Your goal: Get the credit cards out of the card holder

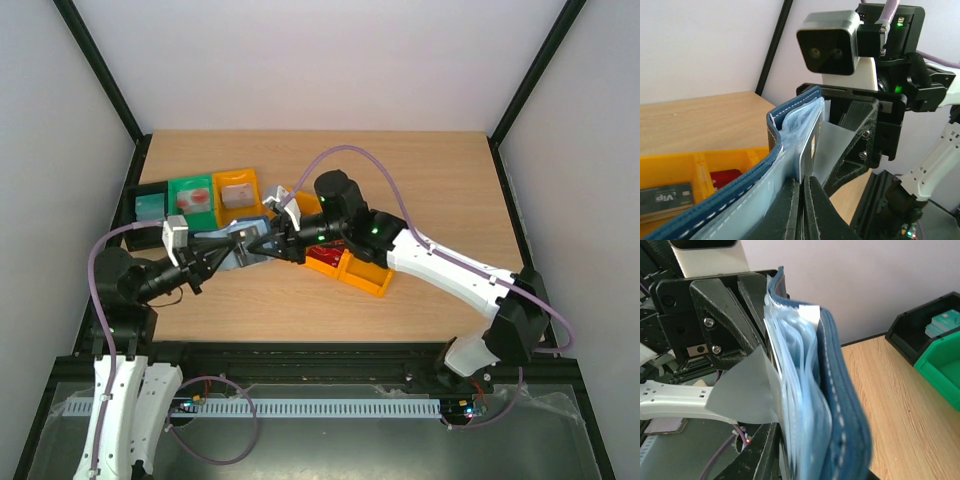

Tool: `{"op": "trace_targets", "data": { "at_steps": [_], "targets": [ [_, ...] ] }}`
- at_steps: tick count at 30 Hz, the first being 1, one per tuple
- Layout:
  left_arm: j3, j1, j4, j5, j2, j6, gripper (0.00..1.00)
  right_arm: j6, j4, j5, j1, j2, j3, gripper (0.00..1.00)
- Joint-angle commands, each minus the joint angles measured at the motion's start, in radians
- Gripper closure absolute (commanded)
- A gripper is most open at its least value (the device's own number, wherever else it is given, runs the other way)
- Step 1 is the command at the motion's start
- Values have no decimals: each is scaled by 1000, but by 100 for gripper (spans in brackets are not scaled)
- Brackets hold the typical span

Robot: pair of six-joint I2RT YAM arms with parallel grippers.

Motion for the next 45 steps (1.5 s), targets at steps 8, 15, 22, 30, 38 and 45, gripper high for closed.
{"op": "trace_targets", "data": {
  "at_steps": [8,15,22,30,38,45],
  "targets": [
    [-3,-3,-26,84,-20,13,98,-29,95,-42,-44,-85,-52,77],
    [-27,1,5,89,-25,-3,98,-47,63,-82,-59,-123,-85,85],
    [-19,4,11,93,-22,-2,98,-39,67,-102,-59,-118,-85,98],
    [31,12,-123,97,-21,145,98,-29,71,-22,-164,-196,-160,98],
    [17,13,-141,81,-22,162,98,-4,74,-7,-221,-243,-203,98],
    [-51,34,-18,-227,9,-193,98,280,163,232,-401,-288,-244,98]
  ]
}}
